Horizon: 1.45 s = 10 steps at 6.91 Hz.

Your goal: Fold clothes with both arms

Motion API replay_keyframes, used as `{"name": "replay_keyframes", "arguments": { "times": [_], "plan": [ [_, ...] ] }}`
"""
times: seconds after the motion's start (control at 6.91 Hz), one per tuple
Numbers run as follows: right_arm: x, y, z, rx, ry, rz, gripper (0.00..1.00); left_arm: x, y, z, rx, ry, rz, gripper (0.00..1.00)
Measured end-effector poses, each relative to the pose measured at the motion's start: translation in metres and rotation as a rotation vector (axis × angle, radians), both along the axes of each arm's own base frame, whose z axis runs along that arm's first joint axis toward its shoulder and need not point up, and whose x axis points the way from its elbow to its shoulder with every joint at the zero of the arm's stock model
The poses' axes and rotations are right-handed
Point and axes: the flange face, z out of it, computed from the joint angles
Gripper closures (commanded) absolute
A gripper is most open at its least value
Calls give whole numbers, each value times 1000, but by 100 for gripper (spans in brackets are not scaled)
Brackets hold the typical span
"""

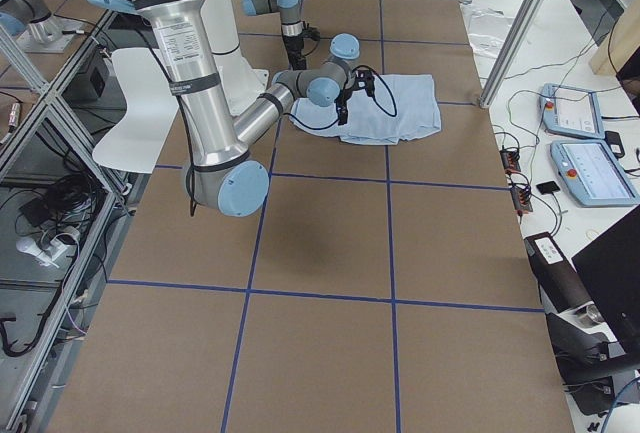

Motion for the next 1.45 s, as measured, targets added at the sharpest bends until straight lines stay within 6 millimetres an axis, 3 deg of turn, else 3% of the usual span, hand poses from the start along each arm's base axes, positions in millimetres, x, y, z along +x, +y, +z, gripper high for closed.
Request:
{"name": "replay_keyframes", "arguments": {
  "times": [0.72, 0.87, 1.16, 1.45],
  "plan": [
    [0, 0, 0, 0, -1, 0, 0, -2, -2, -5, 2, 10, -2, 56],
    [0, 0, 0, -1, 0, 0, 0, -3, -3, -5, 2, 10, -3, 60],
    [0, 1, 0, -1, 0, -1, 0, -5, -5, -6, 3, 12, -8, 100],
    [-1, 1, -1, 0, -2, -2, 0, -7, -9, -7, 3, 13, -14, 100]
  ]
}}
